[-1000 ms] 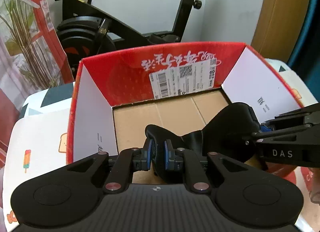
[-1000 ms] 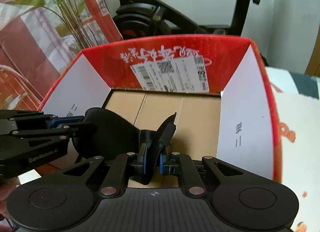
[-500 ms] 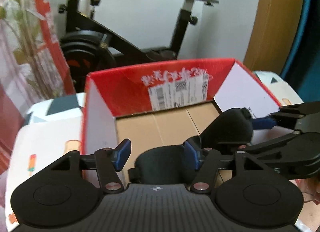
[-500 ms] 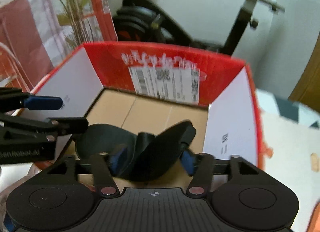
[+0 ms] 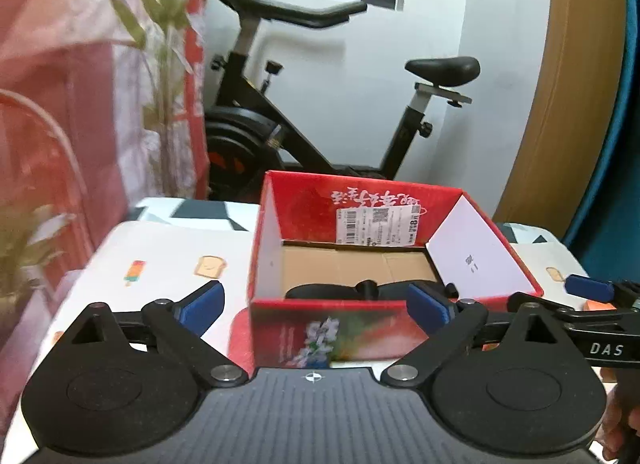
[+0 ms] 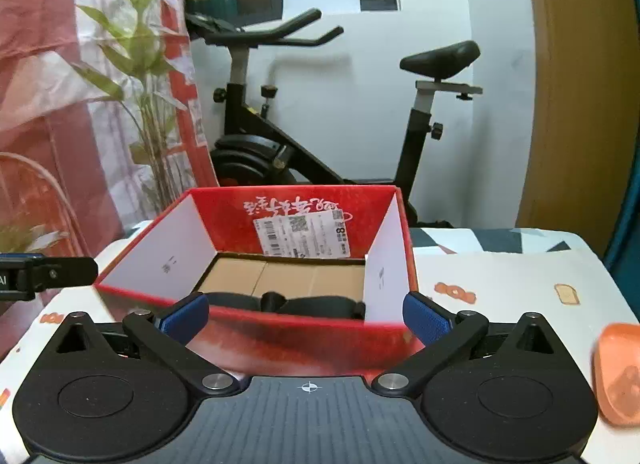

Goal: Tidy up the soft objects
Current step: 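Move both grippers back to the blue-wrapped package on the pile, then close both grippers on the blue-wrapped package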

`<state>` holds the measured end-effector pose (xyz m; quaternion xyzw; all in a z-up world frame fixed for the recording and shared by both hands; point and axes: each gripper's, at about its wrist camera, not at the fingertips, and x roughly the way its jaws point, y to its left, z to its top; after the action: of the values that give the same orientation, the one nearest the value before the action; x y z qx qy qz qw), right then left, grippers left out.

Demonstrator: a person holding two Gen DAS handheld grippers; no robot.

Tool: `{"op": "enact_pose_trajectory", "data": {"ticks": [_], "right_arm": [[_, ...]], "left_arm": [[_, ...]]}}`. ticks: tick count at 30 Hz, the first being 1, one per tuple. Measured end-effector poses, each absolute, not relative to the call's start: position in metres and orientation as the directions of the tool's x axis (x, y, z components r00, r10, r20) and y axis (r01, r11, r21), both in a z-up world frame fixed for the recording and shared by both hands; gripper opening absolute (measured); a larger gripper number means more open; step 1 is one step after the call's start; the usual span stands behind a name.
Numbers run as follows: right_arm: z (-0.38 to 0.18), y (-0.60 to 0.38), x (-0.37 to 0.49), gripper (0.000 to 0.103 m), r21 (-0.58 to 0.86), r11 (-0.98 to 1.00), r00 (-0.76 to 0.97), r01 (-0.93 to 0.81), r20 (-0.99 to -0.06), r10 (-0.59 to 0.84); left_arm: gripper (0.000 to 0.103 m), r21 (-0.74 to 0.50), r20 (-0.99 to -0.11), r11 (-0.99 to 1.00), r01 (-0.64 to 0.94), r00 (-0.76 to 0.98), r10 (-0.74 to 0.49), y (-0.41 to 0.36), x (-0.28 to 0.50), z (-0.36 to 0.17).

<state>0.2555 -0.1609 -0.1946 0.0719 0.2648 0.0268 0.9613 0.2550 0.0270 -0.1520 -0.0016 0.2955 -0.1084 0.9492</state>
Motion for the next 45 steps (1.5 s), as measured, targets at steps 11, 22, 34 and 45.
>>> {"op": "enact_pose_trajectory", "data": {"ticks": [11, 22, 34, 45], "right_arm": [[-0.208, -0.152, 0.177, 0.103, 0.161, 0.986, 0.872, -0.033, -0.478, 0.107], [-0.214, -0.154, 0.169, 0.102, 0.204, 0.978, 0.871, -0.041, -0.472, 0.135], [-0.252, -0.159, 0.190, 0.090, 0.243, 0.970, 0.827, -0.030, -0.539, 0.161], [-0.241, -0.149, 0.222, 0.085, 0.249, 0.960, 0.801, -0.130, -0.545, 0.250]], "left_arm": [[0.103, -0.022, -0.549, 0.991, 0.130, 0.827, -0.121, 0.032, 0.178, -0.157], [0.103, -0.007, -0.558, 0.989, 0.145, 0.821, -0.125, 0.038, 0.159, -0.170], [0.100, -0.061, -0.619, 0.995, 0.079, 0.779, -0.100, 0.047, 0.186, -0.201], [0.068, -0.162, -0.644, 0.981, 0.109, 0.741, -0.189, 0.058, 0.224, -0.198]]}}
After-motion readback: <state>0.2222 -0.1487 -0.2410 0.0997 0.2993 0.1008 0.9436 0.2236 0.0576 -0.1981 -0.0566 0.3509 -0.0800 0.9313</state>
